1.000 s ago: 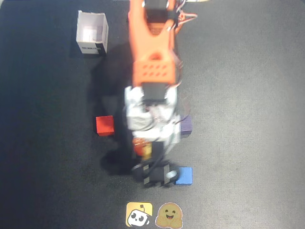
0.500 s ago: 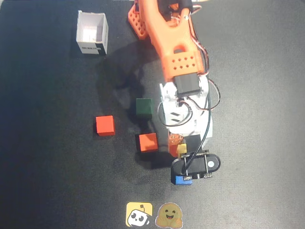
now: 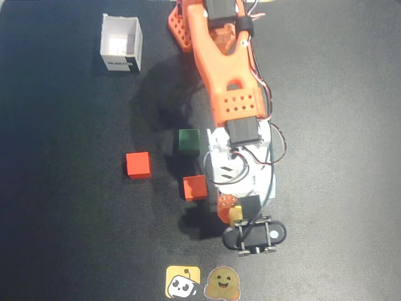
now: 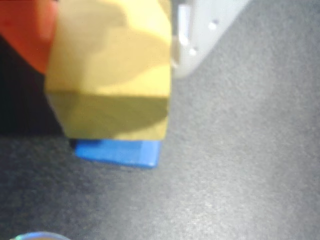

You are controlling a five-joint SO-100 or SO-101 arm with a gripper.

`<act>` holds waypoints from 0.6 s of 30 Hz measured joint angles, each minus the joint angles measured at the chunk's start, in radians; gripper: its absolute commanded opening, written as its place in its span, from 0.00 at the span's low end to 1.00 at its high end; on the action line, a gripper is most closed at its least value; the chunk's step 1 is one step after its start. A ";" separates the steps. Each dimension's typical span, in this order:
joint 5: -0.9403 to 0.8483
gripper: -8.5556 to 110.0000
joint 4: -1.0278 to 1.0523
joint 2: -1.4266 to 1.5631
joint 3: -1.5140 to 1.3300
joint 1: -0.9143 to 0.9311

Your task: Put the yellow cube on top of the blue cube.

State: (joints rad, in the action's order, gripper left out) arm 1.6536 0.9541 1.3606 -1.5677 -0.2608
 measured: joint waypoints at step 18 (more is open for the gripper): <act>-0.003 0.10 -0.011 -0.066 0.026 0.012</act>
State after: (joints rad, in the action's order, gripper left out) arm 1.6506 0.9434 1.2947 -1.5417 -0.2485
